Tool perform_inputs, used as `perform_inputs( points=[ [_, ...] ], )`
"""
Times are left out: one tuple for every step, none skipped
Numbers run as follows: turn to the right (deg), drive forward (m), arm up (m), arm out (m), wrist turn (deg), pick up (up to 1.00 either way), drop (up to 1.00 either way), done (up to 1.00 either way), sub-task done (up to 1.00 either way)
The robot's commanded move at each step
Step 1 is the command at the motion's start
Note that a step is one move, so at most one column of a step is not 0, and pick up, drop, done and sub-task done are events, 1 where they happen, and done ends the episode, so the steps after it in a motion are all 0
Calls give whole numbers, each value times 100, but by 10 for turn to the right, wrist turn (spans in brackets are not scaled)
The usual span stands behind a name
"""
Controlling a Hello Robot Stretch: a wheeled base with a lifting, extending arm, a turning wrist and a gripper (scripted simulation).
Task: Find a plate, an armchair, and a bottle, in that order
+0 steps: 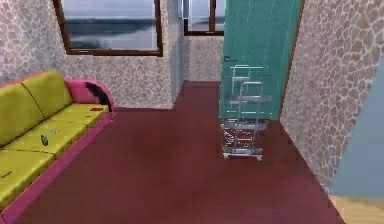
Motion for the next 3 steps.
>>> perform_inputs(
  points=[
    [-120, 0, 0, 0, 0, 0, 0, 0, 0],
    [0, 100, 0, 0, 0, 0, 0, 0, 0],
    [-30, 0, 0, 0, 0, 0, 0, 0, 0]
  ],
)
